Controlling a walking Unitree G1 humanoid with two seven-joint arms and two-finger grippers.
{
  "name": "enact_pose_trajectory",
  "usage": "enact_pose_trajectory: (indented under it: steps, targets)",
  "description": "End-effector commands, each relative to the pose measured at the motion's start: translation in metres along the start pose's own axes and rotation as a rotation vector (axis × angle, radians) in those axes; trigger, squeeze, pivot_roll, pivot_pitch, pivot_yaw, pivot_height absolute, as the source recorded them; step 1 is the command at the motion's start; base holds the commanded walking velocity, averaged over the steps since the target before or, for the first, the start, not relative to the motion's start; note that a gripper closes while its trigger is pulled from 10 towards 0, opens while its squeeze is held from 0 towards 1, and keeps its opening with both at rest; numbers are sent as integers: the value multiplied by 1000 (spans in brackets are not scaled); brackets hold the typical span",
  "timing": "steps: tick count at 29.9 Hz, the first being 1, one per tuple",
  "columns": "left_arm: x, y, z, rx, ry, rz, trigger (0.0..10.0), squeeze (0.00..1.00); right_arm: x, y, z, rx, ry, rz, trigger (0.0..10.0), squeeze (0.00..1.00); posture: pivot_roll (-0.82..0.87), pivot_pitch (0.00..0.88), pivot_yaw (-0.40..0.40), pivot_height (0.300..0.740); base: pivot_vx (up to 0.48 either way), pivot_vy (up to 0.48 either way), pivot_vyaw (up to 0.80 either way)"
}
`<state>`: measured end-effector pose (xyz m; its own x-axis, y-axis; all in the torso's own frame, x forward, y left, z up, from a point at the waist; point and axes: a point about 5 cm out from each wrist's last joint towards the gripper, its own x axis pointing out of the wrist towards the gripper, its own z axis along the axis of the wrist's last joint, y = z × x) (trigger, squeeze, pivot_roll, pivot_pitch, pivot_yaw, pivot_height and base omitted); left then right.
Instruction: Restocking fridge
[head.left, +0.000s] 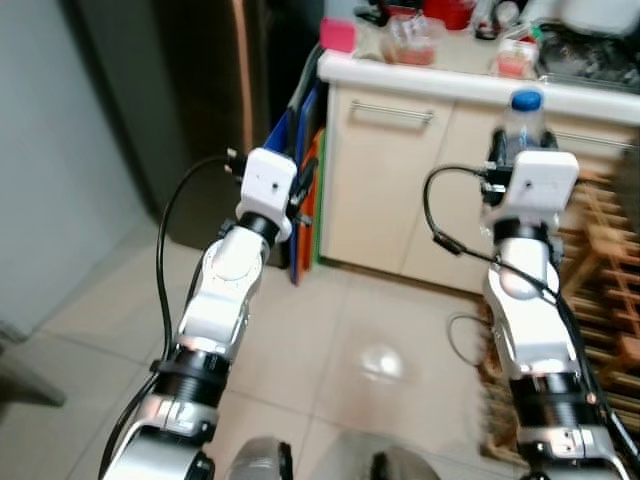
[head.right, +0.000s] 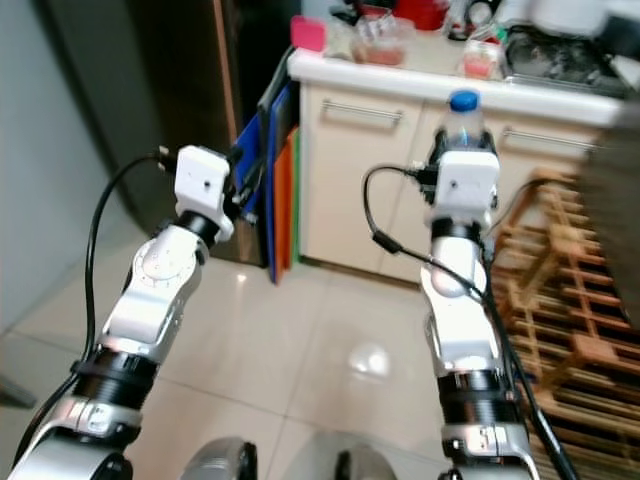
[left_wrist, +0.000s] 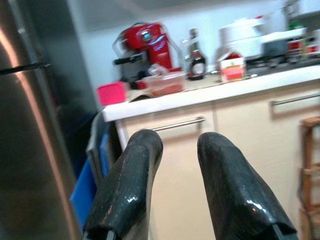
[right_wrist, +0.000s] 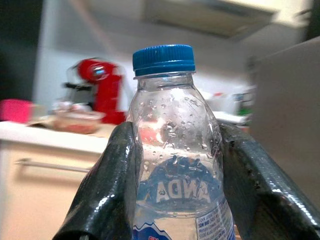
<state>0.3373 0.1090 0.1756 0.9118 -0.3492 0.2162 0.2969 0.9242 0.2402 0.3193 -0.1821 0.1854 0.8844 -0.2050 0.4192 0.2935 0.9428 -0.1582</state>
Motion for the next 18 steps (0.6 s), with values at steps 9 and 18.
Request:
enact_pose_trajectory:
  steps: [9,18]
  targets:
    - [0,-8,-2,-13,9,-28,10000,0,-1,2,10,51,-31,53,10000,0,-28,0,-10,708,0,0,-243]
    - [-8,-18,-4,-47,-7,-77,10000,0,-8,8,3,109,21,31,10000,0,-41,0,-1,740,0,0,0]
